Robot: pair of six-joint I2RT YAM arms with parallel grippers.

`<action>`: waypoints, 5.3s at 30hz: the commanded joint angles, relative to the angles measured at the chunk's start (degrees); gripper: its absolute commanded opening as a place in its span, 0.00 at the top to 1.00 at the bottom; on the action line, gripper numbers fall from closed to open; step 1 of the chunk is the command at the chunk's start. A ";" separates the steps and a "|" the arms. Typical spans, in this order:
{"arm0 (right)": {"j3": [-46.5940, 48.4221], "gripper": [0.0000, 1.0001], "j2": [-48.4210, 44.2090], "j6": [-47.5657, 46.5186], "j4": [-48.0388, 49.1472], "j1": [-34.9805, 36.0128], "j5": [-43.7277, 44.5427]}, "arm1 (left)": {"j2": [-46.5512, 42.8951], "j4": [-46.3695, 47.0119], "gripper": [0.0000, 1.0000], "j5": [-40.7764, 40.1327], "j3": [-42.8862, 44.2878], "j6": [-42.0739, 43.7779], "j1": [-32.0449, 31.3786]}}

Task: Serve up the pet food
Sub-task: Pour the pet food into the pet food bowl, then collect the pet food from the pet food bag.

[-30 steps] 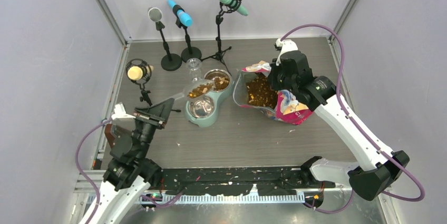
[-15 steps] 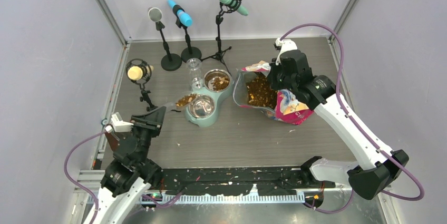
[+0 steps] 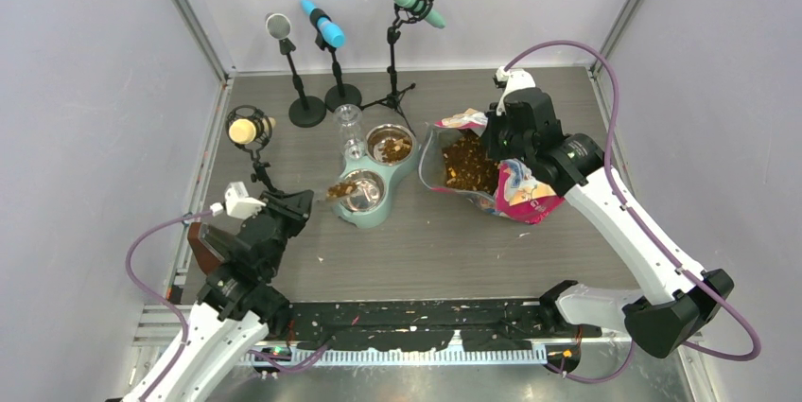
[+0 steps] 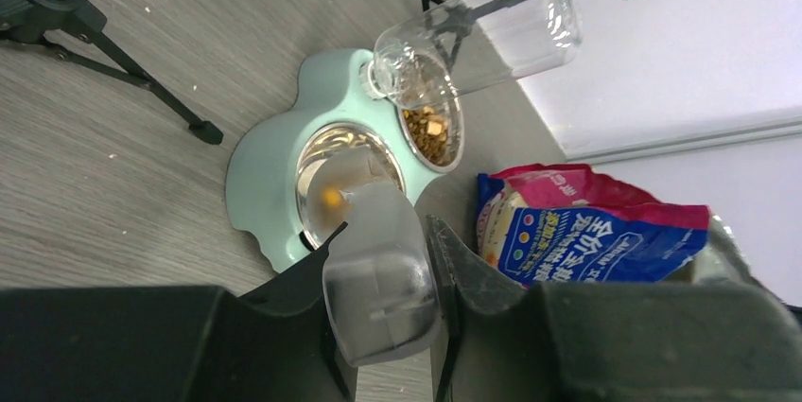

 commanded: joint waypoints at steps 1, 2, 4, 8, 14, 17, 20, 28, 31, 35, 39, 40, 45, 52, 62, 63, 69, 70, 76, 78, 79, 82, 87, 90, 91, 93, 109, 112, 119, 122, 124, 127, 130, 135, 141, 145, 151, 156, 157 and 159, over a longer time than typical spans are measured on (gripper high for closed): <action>3.38 0.95 -0.90 0.04 2.15 -0.38 0.98 | 5.12 7.44 1.00 1.35 1.94 2.71 0.24; 3.37 0.95 -0.98 -0.06 2.16 -0.46 1.06 | 6.38 8.35 1.00 1.91 2.04 3.16 0.21; 3.23 0.95 -1.12 -0.17 2.15 -0.57 1.17 | 8.64 9.96 1.00 2.63 2.21 3.81 0.19; 2.94 0.95 -1.28 -0.21 2.12 -0.85 1.16 | 12.50 13.57 1.00 3.81 2.67 4.69 0.16; 2.48 0.95 -1.45 -0.32 2.15 -1.39 1.22 | 17.50 14.20 1.00 4.37 4.73 6.42 -0.13; 2.33 0.95 -1.53 -0.42 2.14 -1.68 1.29 | 19.21 13.40 1.00 2.89 6.36 8.07 -1.46; 1.79 0.95 -1.77 -0.30 2.13 -1.82 1.22 | 20.54 13.29 1.00 1.05 7.51 9.30 -3.58; 1.04 0.95 -2.10 -0.07 2.10 -2.08 1.24 | 25.48 14.63 1.00 -2.20 9.72 12.21 -9.24; 1.02 0.95 -2.19 -0.09 2.15 -2.09 1.21 | 27.93 14.52 1.00 -4.57 10.95 15.22 -11.33; 0.83 0.95 -2.36 -0.02 2.15 -2.09 1.08 | 31.21 14.07 1.00 -7.15 13.13 19.99 -13.58; 0.61 0.95 -2.46 -0.13 2.08 -2.09 1.07 | 33.09 12.75 1.00 -7.88 14.14 21.12 -14.46; 0.66 0.95 -2.53 -0.14 2.12 -2.09 1.05 | 32.74 12.73 1.00 -8.06 14.10 21.09 -14.64; 1.03 0.95 -2.63 -0.23 2.16 -2.18 1.14 | 29.39 11.67 1.00 -9.01 16.13 22.04 -14.71; 1.43 0.95 -2.55 -0.28 1.96 -2.27 0.48 | 26.72 5.85 1.00 -11.72 23.39 24.02 -14.70; 1.65 0.95 -3.07 -0.15 1.47 -2.30 0.23 | 23.50 8.52 1.00 3.87 31.61 31.02 -14.70; 1.79 0.95 -3.07 -0.20 1.40 -2.32 0.19 | 23.87 9.91 1.00 6.56 32.79 31.40 -14.75; 2.78 0.95 -2.74 -0.88 0.80 -2.27 -0.52 | 26.89 20.78 1.00 21.13 34.53 31.27 -14.74; 2.98 0.95 -2.73 -0.91 0.78 -2.27 -0.71 | 27.46 23.26 1.00 23.06 34.21 30.56 -14.78; 3.53 0.95 -2.76 -1.10 0.58 -2.27 -0.78 | 33.01 29.78 1.00 27.99 34.41 27.81 -16.17; 3.53 0.95 -2.83 -1.02 0.52 -2.27 -0.73 | 35.10 31.08 1.00 27.94 34.22 27.81 -17.27; 3.55 0.95 -2.86 -1.16 0.57 -2.27 -0.72 | 36.21 31.24 1.00 27.56 34.28 27.77 -17.70; 3.81 0.95 -2.82 -1.37 0.50 -2.27 -0.34 | 40.39 29.59 1.00 25.32 34.88 27.28 -18.57; 3.94 0.95 -2.89 -1.38 0.45 -2.27 -0.10 | 49.56 33.64 1.00 23.60 33.71 21.73 -19.15; 3.52 0.95 -2.94 -1.38 0.49 -2.31 -0.02 | 56.07 37.15 1.00 24.81 35.54 18.61 -19.70; 3.39 0.95 -3.02 -1.38 0.49 -2.29 0.03 | 58.06 37.42 1.00 24.90 36.44 18.28 -19.89; 3.01 0.95 -2.96 -1.26 0.57 -2.27 -0.01 | 61.16 38.14 1.00 24.62 37.62 17.94 -20.33; 2.10 0.95 -3.34 -1.20 0.05 -2.27 0.23 | 73.98 39.98 1.00 6.28 43.88 27.88 -26.71; 1.69 0.95 -3.68 -1.19 -0.01 -2.35 0.38 | 77.02 37.61 1.00 3.42 47.28 29.52 -27.78; 0.20 0.95 -4.84 -1.25 -0.16 -2.40 1.20 | 83.37 36.04 1.00 5.37 50.61 29.04 -28.67; -0.34 0.95 -5.41 -2.06 -0.38 -2.36 2.98 | 85.18 37.24 1.00 11.41 50.58 25.83 -28.62; -0.49 0.95 -5.78 -2.42 -0.38 -2.36 3.69 | 85.66 40.72 1.00 15.12 49.14 23.17 -28.27; -0.60 0.95 -6.17 -2.73 -0.38 -2.36 4.22 | 84.73 46.19 1.00 19.75 45.95 18.44 -26.96; -0.60 0.95 -6.24 -2.71 -0.41 -2.36 4.25 | 82.23 52.36 1.00 22.06 41.80 12.08 -25.00; -0.54 0.95 -6.41 -2.91 -0.52 -2.44 4.80 | 76.74 59.22 1.00 22.84 35.59 4.77 -22.70; -0.57 0.95 -6.29 -2.96 -0.79 -2.50 5.20 | 67.32 55.51 1.00 19.00 31.40 4.84 -22.13; -0.40 0.95 -6.09 -2.98 -0.81 -2.68 5.38 | 62.52 52.19 1.00 18.48 29.31 3.07 -21.16; -0.25 0.95 -5.89 -2.75 -0.79 -2.80 5.37 | 57.81 51.62 1.00 18.68 24.85 0.24 -19.49; -0.15 0.95 -5.90 -2.81 -0.74 -2.88 5.33 | 54.76 51.22 1.00 19.93 22.96 -1.94 -18.22; -0.11 0.95 -5.94 -2.86 -0.78 -2.88 5.29 | 54.39 51.81 1.00 20.37 22.35 -2.67 -17.95; 0.03 0.95 -5.97 -2.94 -0.76 -2.88 5.30 | 53.58 53.80 1.00 21.40 20.46 -4.76 -17.39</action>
